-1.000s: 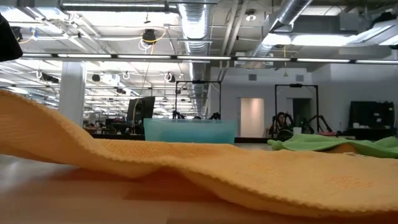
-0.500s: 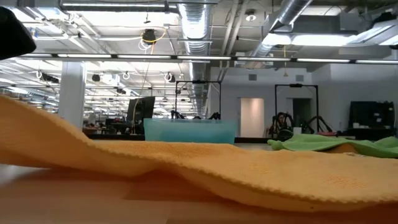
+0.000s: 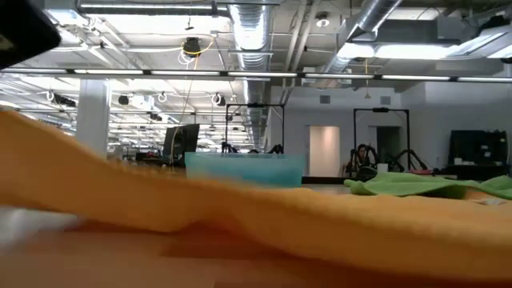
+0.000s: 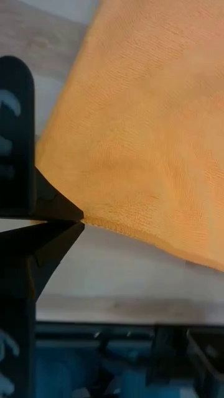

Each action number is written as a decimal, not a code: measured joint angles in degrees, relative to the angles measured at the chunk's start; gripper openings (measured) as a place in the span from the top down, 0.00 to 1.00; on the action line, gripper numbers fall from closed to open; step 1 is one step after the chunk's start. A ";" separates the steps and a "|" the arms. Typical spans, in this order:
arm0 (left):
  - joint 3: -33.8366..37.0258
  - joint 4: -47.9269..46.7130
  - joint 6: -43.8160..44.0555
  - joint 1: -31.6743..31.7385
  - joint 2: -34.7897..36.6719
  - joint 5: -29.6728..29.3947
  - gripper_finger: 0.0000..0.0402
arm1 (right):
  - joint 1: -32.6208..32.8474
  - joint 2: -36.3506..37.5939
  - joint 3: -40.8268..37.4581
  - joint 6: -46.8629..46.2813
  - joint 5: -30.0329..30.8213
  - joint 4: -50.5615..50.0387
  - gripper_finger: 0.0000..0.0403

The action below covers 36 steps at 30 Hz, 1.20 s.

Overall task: Roll microfiber towels into tight, uniform cylinder then place into a basket
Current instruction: Fold the orange microfiber towel

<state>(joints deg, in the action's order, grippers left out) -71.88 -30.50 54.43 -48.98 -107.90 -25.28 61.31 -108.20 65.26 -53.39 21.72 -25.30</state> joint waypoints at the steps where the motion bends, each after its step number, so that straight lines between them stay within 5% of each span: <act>1: -0.02 0.41 0.00 -0.29 0.00 0.03 1.00 | 0.27 0.00 0.84 -0.08 0.40 -0.63 0.98; 8: -4.99 -2.77 -1.64 -1.82 0.00 -0.07 1.00 | 1.30 0.07 7.68 2.41 7.28 -5.49 0.99; 17: -14.03 -18.73 -1.79 -1.81 0.00 -1.08 1.00 | 1.44 0.18 14.38 2.83 14.32 -13.09 1.00; 36: -20.00 -29.74 1.56 -0.10 0.01 -3.61 1.00 | 2.83 0.22 19.99 -4.87 15.86 -21.77 1.00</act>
<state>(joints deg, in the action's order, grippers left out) -91.88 -60.24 56.00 -49.08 -107.89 -28.89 64.14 -107.99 85.25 -58.26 37.58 -47.07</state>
